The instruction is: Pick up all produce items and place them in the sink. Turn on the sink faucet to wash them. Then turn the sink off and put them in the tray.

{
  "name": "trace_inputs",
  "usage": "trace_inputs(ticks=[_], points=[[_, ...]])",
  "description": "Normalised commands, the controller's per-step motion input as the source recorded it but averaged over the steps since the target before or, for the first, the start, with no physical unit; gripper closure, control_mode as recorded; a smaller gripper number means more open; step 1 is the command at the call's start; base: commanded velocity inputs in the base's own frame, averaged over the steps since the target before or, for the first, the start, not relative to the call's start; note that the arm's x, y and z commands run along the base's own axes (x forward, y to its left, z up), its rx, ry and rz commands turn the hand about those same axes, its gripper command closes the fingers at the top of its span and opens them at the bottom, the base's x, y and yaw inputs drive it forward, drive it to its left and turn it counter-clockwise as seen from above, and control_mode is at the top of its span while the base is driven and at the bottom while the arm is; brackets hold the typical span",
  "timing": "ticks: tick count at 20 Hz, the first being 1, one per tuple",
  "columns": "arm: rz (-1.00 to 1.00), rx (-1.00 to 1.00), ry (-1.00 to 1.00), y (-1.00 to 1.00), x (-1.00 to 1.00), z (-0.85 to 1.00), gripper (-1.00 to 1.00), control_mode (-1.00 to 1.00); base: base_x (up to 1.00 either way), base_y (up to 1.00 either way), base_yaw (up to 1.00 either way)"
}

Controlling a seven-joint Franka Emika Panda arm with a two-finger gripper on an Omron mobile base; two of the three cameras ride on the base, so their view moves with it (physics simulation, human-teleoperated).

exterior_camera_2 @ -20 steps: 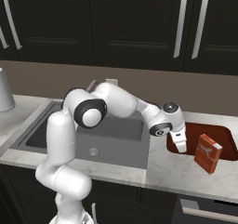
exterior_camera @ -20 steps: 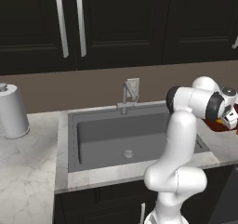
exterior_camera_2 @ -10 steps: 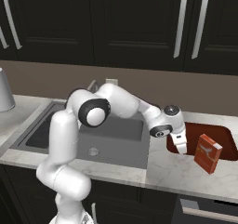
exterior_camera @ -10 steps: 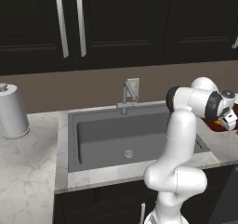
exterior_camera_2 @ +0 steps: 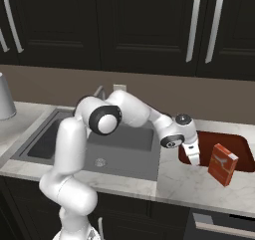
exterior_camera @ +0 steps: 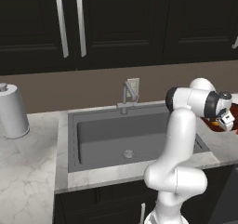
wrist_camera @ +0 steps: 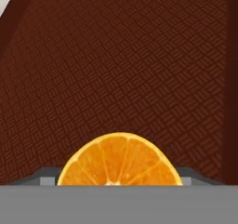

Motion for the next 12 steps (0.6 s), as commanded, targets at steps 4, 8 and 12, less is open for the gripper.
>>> trace_inputs(ticks=[4, 8, 12], points=[[0.01, 0.02, 0.0, -0.04, 0.13, -0.02, -1.0, -1.0, 0.0, 0.0, 0.0], [0.01, 0.05, 0.0, -0.1, 0.12, 0.0, -1.0, -1.0, 0.0, 0.0, 0.0], [0.0, 0.06, 0.0, -0.11, 0.1, 0.0, -1.0, -1.0, 0.0, 0.0, 0.0]])
